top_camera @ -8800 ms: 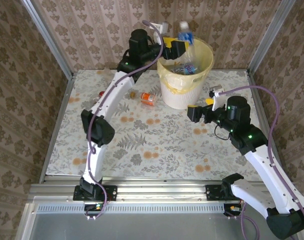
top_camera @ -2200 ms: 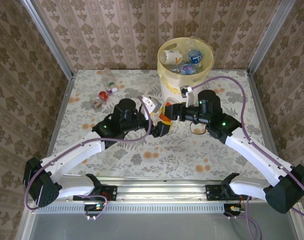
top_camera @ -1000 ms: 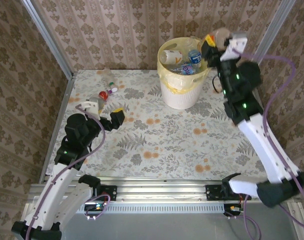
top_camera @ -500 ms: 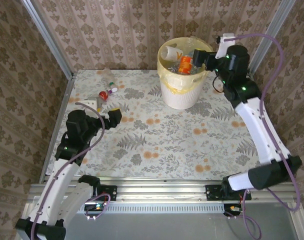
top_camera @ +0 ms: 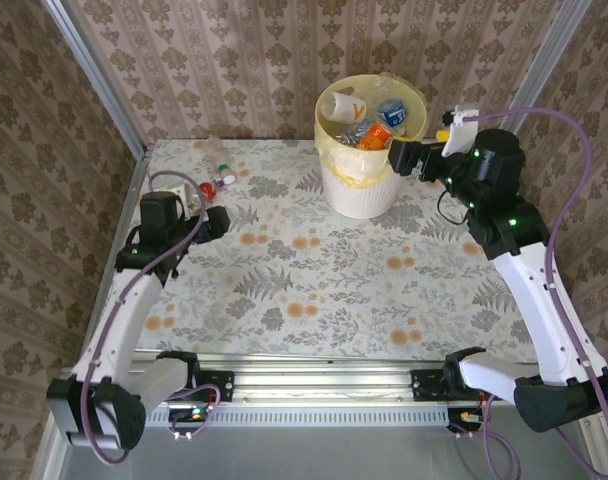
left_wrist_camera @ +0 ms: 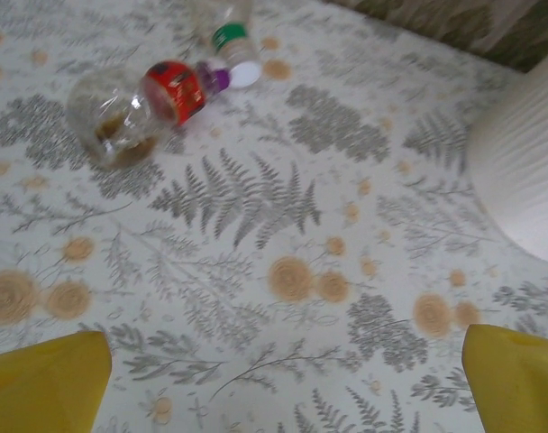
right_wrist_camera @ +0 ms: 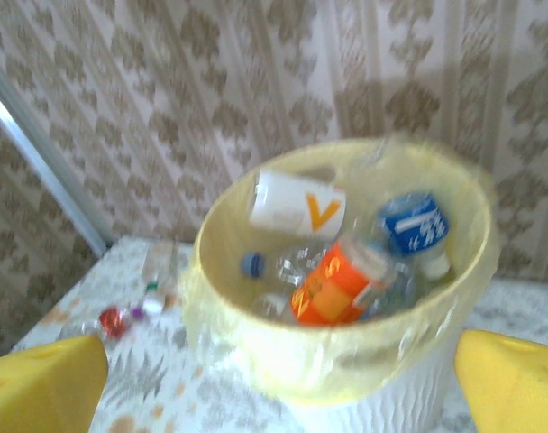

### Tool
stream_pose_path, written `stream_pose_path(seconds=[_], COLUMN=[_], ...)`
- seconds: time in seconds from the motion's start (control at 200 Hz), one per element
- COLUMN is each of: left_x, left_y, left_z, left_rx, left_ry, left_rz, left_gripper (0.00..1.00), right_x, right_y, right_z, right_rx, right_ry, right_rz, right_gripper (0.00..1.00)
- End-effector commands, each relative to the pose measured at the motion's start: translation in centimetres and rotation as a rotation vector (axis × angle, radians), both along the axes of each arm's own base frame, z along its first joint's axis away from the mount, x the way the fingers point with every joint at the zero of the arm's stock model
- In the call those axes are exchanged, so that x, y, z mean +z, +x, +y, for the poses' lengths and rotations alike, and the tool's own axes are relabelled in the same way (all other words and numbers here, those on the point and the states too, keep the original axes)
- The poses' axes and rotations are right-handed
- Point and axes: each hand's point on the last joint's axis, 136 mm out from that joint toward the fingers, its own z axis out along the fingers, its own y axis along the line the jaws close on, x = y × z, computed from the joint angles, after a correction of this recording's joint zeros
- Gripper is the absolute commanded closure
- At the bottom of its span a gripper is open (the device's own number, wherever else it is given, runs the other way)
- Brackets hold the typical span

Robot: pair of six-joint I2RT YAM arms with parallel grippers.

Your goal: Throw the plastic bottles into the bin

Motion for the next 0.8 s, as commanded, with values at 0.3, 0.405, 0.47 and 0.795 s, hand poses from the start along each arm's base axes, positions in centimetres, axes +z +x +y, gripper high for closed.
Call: stream_pose_path(seconds=[0.3,0.405,0.47,0.795], left_x=[-2.4,-3.7,-4.9,-8.6], left_y=[5.7,7.7,8.8,14.7], left_z=[5.0,5.4,6.2,7.4], left_rx=[-0.019,-0.098,-0.111,-0.149], left_ry=[0.301,0.343,0.375,0.389], left_rz=[0.239,0.297,0.352,0.435], left_gripper=[0.0,0.0,0.0,0.0], right_x=[-2.3,-2.8,-3.3,-4.4], right_y=[-4.3,-4.6,-4.6,-5.1], right_z=[1.4,1.3,1.5,2.3], right_rx=[0.12,0.115,0.122,0.169], right_ry=[0.026,0.029,0.039,0.055], right_rz=[0.075,0.081,0.092,0.122], right_gripper=[0.0,0.0,0.0,0.0])
